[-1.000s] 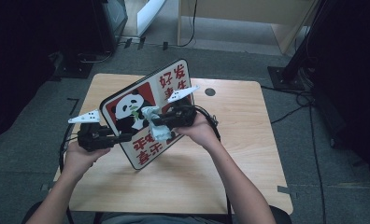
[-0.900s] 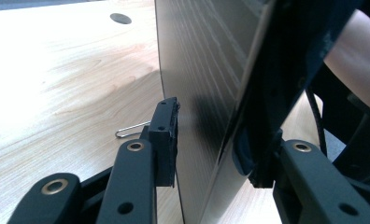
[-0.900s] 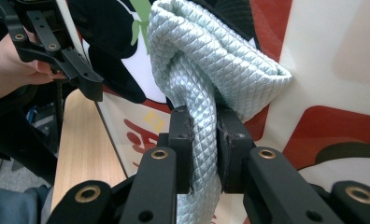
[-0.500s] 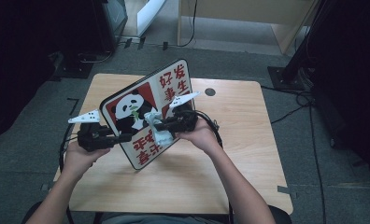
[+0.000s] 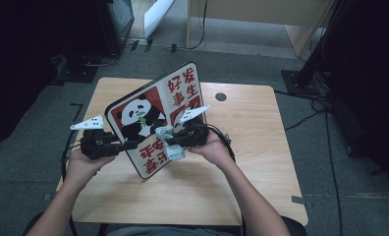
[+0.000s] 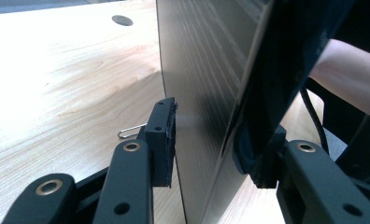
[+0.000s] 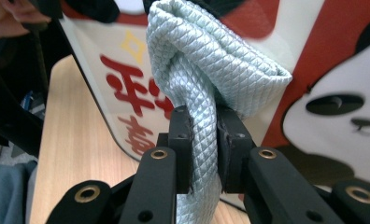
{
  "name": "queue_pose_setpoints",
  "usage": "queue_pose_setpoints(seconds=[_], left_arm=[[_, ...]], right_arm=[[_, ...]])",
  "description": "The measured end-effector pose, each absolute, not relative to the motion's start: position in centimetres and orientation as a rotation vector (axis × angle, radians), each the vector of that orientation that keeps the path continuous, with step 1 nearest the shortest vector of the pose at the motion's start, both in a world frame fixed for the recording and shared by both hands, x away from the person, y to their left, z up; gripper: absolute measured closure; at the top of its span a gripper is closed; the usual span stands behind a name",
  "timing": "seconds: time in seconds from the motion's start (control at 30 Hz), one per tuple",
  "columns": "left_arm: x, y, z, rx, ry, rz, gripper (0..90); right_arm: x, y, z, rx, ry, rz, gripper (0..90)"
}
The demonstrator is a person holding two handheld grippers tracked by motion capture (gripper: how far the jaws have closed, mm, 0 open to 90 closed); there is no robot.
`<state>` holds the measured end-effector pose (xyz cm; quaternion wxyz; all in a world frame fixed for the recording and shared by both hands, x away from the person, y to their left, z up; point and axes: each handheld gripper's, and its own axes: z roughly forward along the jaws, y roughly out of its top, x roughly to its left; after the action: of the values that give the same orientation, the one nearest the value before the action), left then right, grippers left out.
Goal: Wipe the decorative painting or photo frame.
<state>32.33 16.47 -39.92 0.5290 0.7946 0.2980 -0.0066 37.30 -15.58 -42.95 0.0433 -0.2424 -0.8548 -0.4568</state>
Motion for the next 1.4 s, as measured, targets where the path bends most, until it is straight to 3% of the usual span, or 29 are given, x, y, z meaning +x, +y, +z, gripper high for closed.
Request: queue_pose_setpoints(seconds=[0.87, 1.4], left_arm=[[32.3, 16.5, -40.0, 1.894, 0.704, -0.008, 52.9], [32.5, 16.5, -40.1, 1.895, 0.713, -0.018, 47.8]], right_arm=[[36.8, -16.0, -46.3, -0.773, -2.612, -1.323, 78.1], [36.2, -15.1, -41.7, -0.711, -2.594, -1.424, 78.7]])
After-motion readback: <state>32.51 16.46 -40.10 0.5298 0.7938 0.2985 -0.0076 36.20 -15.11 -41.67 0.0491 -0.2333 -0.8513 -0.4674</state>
